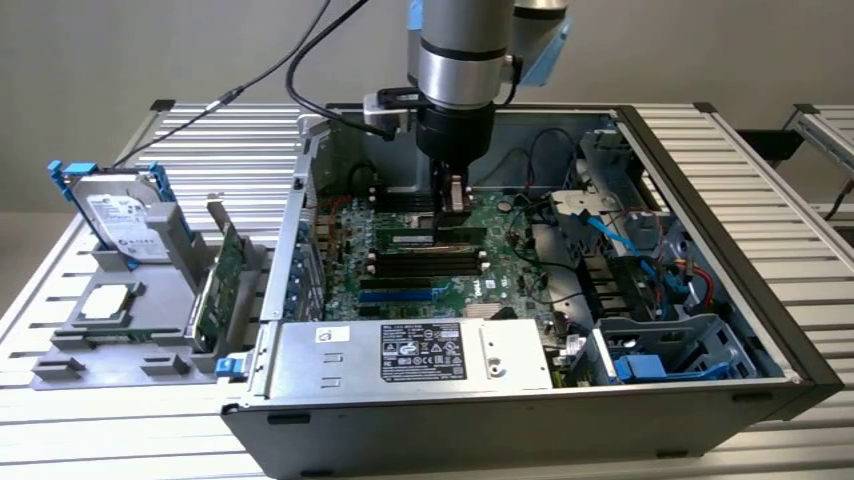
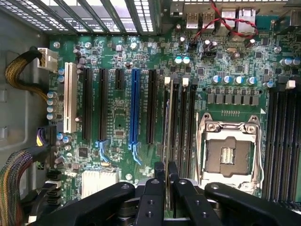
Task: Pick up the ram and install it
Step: 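Insert the ram into the slot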
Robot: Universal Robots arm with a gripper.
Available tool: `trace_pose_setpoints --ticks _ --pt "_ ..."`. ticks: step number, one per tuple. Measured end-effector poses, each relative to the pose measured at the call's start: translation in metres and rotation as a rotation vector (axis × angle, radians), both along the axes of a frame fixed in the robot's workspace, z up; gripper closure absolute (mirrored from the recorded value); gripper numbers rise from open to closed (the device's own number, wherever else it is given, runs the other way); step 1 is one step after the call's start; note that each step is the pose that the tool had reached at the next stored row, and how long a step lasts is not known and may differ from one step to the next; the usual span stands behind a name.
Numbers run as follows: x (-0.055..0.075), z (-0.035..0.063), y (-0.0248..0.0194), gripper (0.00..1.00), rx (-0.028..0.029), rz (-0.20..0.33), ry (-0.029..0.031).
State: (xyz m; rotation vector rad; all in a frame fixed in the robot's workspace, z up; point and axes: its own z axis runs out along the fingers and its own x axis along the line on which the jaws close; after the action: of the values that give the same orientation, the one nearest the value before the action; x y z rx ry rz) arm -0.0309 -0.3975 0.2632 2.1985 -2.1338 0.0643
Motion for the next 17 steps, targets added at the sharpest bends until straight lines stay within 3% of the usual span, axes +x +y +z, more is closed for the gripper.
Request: trace_pose_setpoints --ticks 4,6,17 --pt "0.0 -0.0044 0.0015 0.86 -0.0124 0.0 -0.008" --pt "0.0 -0.0066 0.002 0.86 -0.0172 0.0 -0.0089" --pt "0.0 -0.0157 0.0036 0.86 -0.0188 0.0 -0.0085"
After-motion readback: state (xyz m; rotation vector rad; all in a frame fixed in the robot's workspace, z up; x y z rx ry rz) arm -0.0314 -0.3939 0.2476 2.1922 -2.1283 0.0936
